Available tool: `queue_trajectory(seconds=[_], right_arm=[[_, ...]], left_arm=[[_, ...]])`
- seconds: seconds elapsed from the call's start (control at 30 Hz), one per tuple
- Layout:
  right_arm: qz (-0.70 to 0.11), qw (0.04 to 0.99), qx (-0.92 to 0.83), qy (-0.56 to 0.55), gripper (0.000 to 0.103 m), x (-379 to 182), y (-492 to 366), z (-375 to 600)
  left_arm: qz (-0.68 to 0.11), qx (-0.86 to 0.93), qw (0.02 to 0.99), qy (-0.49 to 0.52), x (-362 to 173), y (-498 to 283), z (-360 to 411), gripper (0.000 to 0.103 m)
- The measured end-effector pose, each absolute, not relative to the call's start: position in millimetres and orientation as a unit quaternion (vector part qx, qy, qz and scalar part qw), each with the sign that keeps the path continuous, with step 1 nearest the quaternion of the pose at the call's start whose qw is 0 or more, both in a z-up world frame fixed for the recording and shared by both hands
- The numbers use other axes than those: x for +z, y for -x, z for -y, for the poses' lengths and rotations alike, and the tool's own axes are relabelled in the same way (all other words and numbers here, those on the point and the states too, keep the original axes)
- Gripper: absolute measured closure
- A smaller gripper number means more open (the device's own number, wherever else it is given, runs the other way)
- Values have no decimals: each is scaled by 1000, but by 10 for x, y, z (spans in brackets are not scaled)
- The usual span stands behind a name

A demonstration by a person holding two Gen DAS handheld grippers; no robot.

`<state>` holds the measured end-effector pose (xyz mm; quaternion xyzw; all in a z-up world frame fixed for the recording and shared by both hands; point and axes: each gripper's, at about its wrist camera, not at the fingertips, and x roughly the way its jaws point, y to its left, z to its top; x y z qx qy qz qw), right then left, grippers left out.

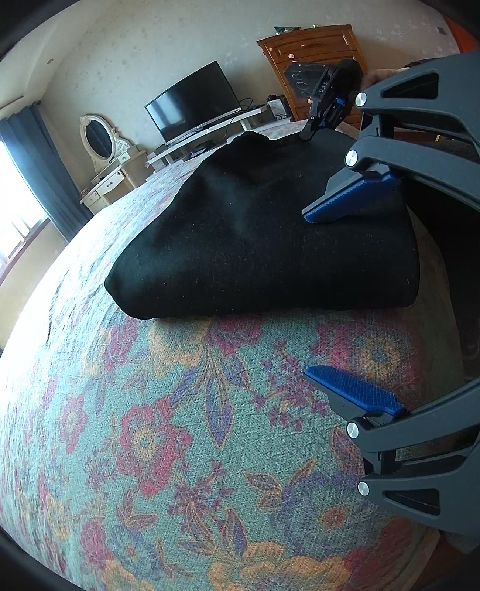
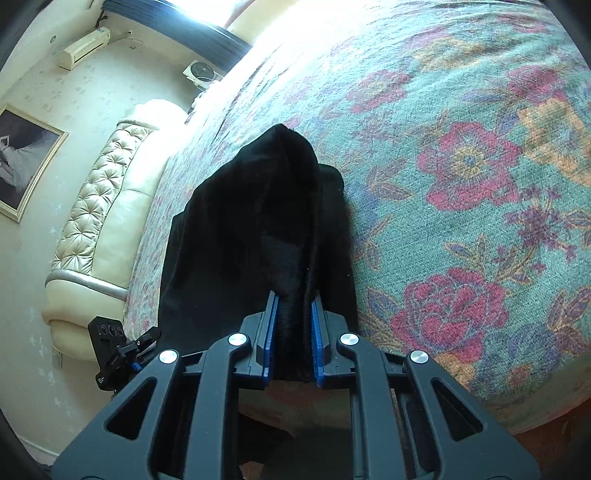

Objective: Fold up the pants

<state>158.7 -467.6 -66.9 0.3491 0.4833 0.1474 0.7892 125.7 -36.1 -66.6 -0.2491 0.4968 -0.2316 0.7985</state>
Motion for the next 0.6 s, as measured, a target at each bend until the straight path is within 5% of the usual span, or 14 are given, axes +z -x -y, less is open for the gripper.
queue_trajectory(seconds=[0.03, 0.07, 0.1, 0.17, 0.43, 0.6], right_arm=[[-483, 782, 151, -363, 83, -682, -1566, 4727], [-484, 779, 149, -371, 69, -677, -1539, 4767], [-484, 781, 138, -370, 42, -659, -1504, 4818], [-472, 794, 116, -365, 25, -626, -1403, 4919], [-455, 722, 171, -493, 24, -1088, -1332, 5046], [-440, 711, 195, -513, 14, -1178, -1463, 4903]], left_arm=[[-498, -231, 795, 257, -683, -1253, 345, 25], [-499, -230, 793, 264, -682, -1239, 338, 25], [-501, -230, 790, 269, -677, -1233, 332, 25], [-505, -233, 783, 278, -677, -1228, 308, 24], [-503, -255, 759, 326, -708, -1184, 363, 21], [-506, -273, 743, 343, -711, -1181, 480, 21]])
